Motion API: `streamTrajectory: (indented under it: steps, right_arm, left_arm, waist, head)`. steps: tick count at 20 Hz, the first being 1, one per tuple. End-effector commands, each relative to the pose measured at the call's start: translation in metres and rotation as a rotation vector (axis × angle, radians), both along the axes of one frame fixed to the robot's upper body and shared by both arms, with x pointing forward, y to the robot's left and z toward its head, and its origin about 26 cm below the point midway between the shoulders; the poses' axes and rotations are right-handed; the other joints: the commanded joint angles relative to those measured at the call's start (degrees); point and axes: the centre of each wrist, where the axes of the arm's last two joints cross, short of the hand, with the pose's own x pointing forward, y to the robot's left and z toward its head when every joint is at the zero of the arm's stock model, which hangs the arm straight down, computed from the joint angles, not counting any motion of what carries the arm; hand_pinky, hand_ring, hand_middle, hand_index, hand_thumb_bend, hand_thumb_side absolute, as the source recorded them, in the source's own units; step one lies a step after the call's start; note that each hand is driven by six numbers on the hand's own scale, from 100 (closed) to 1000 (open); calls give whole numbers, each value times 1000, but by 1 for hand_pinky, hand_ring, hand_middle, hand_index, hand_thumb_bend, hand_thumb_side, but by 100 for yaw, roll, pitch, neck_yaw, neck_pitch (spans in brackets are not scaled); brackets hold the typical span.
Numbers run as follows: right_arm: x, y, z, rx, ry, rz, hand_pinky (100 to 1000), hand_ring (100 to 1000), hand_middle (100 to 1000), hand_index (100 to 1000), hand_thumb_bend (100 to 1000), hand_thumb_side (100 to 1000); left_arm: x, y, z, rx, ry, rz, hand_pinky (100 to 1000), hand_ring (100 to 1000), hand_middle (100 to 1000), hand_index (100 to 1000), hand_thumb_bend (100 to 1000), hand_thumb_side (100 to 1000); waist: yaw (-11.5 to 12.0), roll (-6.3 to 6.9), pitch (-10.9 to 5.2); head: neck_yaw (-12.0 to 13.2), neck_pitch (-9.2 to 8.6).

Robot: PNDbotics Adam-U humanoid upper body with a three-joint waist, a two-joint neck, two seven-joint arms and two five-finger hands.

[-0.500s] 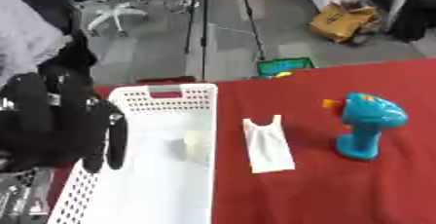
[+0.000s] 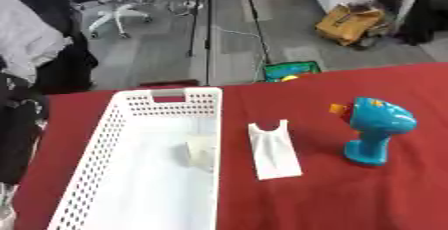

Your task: Pick up objects on the table and place them in the box.

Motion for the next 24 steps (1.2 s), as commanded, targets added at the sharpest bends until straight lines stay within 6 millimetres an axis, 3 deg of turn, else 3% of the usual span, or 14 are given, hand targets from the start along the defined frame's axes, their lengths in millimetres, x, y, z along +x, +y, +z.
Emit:
streamTrajectory:
  steps: [1, 2, 3, 4, 5, 6, 7, 8, 9, 16, 24]
  right_arm:
    - [-4, 0, 11, -35, -10, 4, 269, 328, 404, 451, 100, 700]
    - [-4, 1, 12, -42, 2, 10, 269, 328, 404, 451, 100, 700]
    - [-3, 3, 11, -58, 24, 14, 426, 471, 493, 570, 100, 822]
    - [-2, 6, 11, -70, 46, 16, 426, 471, 493, 570, 100, 822]
    - [-1, 9, 10, -87, 79, 16, 584, 614, 620, 711, 100, 950]
    - [1, 14, 10, -100, 119, 18, 584, 614, 620, 711, 100, 950]
    - [3, 17, 10, -112, 165, 17, 646, 692, 712, 779, 100, 1000]
    - [4, 21, 12, -123, 215, 15, 646, 692, 712, 779, 100, 1000]
    - [4, 23, 13, -137, 272, 11, 719, 761, 803, 869, 100, 1000]
    - [5, 34, 37, -211, 669, -28, 807, 846, 882, 922, 100, 1000]
    - [5, 47, 53, -314, 930, -98, 854, 893, 910, 971, 182, 1000]
  left_arm:
    - [-3, 4, 8, -16, 34, 10, 490, 482, 576, 698, 122, 949]
    - [-3, 4, 8, -15, 36, 14, 490, 482, 576, 698, 122, 949]
    - [-3, 4, 8, -13, 36, 18, 539, 496, 589, 709, 121, 949]
    - [-3, 4, 9, -12, 35, 20, 539, 496, 589, 709, 121, 949]
    - [-3, 4, 9, -10, 34, 24, 568, 497, 586, 704, 118, 946]
    - [-3, 4, 9, -9, 34, 27, 568, 497, 586, 704, 118, 946]
    - [-3, 4, 9, -7, 33, 29, 570, 498, 586, 703, 118, 947]
    - [-3, 3, 9, -5, 33, 31, 570, 498, 586, 703, 118, 947]
    - [-3, 3, 9, -2, 32, 32, 572, 497, 583, 701, 115, 946]
    - [-3, 2, 10, 19, 26, 48, 575, 496, 577, 697, 111, 945]
    - [-2, 0, 10, 34, 23, 51, 575, 493, 572, 694, 105, 941]
  waist:
    - [5, -54, -101]
    - [6, -61, -103]
    - [13, -74, -102]
    - [20, -81, -104]
    - [34, -95, -104]
    - [47, -104, -106]
    - [57, -116, -108]
    - [64, -123, -111]
    - [72, -136, -112]
    - [127, -226, -132]
    - [203, -306, -153]
  head:
    - [-16, -11]
    - [-16, 9]
    - [-23, 67]
    - [-32, 111]
    - [-38, 193]
    - [-42, 264]
    - [-31, 332]
    - [-19, 383]
    - [3, 427]
    - [170, 629]
    - [114, 632]
